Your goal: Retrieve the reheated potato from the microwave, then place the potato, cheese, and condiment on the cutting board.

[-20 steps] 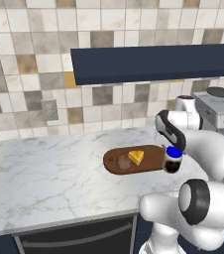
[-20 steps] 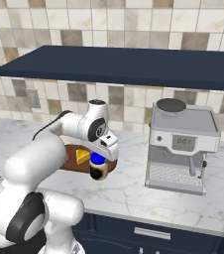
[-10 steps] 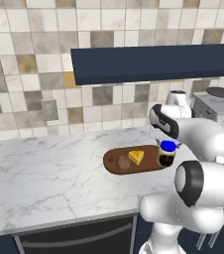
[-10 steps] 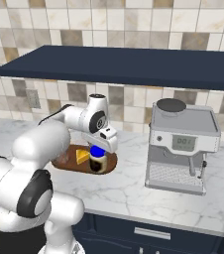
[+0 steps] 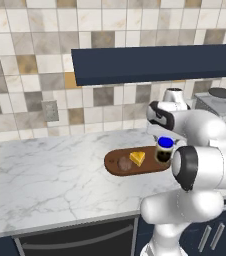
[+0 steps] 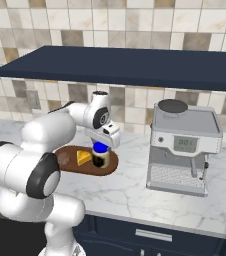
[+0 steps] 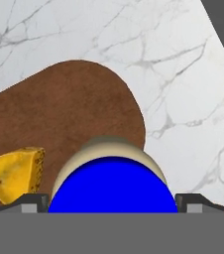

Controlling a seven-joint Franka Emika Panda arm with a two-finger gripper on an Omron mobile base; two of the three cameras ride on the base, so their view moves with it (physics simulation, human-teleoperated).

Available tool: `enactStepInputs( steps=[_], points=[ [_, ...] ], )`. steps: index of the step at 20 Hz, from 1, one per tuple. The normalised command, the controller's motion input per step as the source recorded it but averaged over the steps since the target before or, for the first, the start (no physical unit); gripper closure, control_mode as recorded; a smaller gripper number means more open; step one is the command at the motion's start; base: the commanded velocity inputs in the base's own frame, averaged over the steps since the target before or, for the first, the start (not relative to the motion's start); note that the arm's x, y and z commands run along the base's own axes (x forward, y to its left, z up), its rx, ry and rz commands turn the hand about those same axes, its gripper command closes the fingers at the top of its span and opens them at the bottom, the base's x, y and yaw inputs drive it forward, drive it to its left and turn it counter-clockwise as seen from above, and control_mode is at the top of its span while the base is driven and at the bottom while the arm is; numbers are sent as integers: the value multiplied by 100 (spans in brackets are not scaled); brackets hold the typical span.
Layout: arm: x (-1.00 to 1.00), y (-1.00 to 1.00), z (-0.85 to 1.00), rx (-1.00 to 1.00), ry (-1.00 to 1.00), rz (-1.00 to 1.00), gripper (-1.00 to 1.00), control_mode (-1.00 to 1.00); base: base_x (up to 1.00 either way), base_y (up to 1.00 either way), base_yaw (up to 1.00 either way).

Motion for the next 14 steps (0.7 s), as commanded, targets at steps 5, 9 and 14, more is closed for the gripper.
enactStepInputs(
  steps=[5,9,14],
  points=[
    [25,2,0,0,0,0,100,-100,0,0,0],
    [17,7,-3,0,0,0,100,-100,0,0,0],
    [0,16,-20,0,0,0,100,-100,0,0,0]
  ],
)
